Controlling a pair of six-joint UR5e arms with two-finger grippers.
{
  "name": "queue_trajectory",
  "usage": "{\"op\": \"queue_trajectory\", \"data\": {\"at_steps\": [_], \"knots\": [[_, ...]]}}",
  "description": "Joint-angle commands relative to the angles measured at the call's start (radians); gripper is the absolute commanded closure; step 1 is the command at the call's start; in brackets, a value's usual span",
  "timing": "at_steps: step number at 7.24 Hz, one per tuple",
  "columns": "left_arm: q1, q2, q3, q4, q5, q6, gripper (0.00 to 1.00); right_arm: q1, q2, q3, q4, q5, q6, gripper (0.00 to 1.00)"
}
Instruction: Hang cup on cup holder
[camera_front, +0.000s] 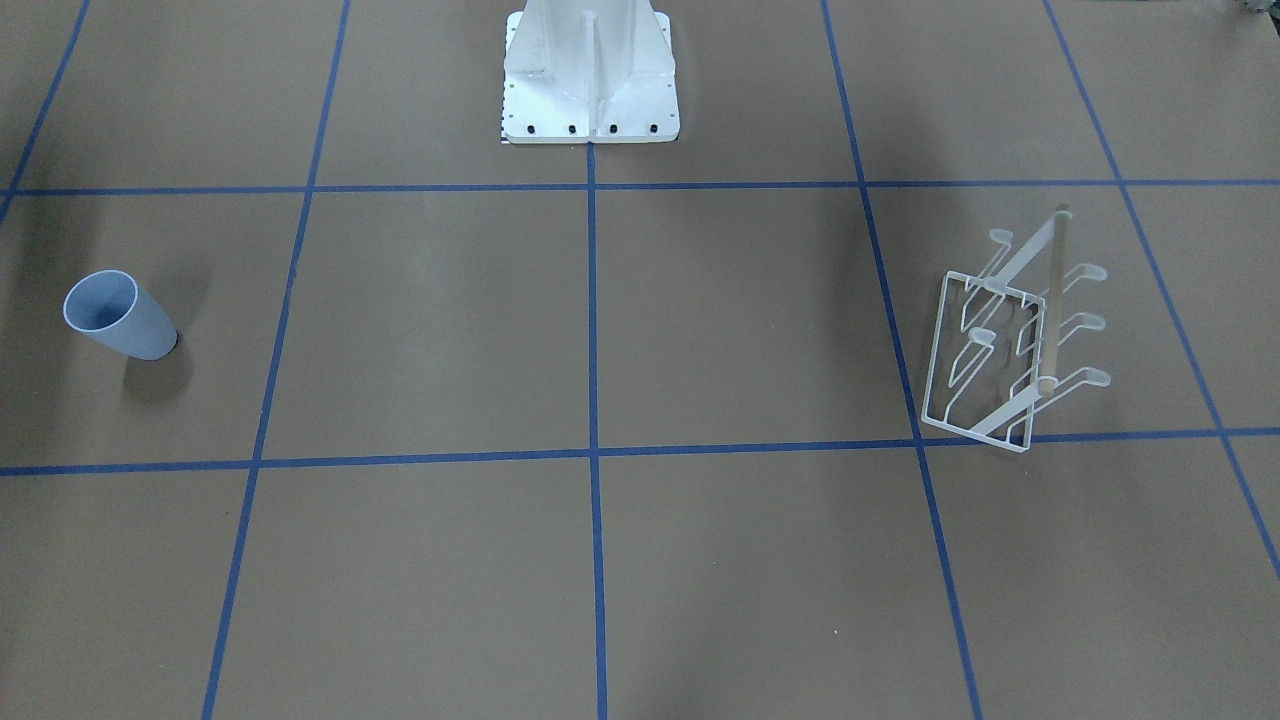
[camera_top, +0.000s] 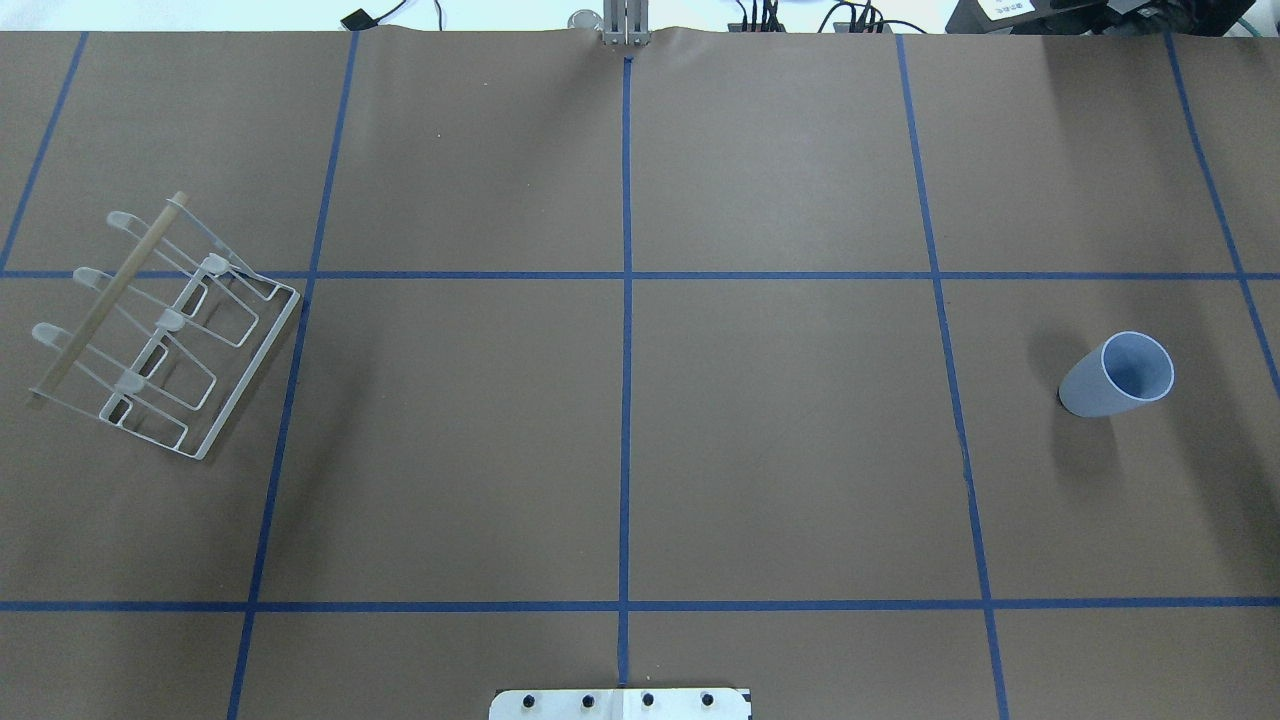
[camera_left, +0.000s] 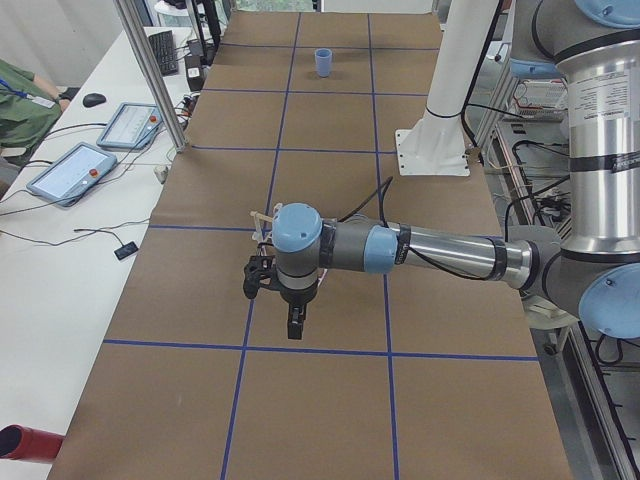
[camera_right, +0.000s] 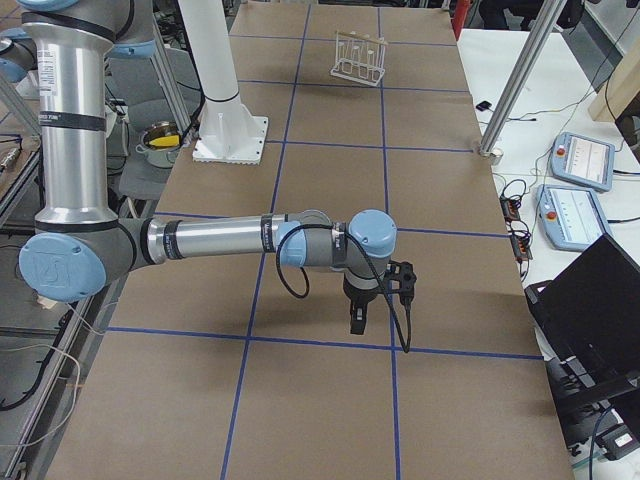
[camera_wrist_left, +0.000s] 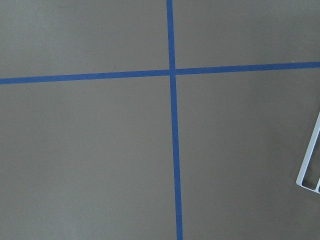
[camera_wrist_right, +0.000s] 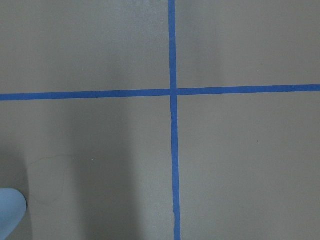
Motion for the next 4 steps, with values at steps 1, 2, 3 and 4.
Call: {"op": "queue_trajectory", "data": {"at_steps": [1,2,3,4], "knots": [[0.000,-0.001,-0.004,-0.006,0.001,-0.004,0.02,0.000,0.003,0.022,0.000,-0.003,0.000,0.00],[0.000,0.002,-0.004,-0.013,0.000,-0.009,0.02,0.000,0.028,0.040,-0.001,0.002,0.000,0.00],[0.000,-0.007,-0.003,-0.014,-0.002,0.001,0.02,-0.009,0.078,0.054,-0.014,0.002,0.003,0.00],[0.000,-0.020,-0.004,-0.014,-0.008,0.001,0.02,-0.024,0.083,0.057,-0.003,0.005,0.005,0.00]]}}
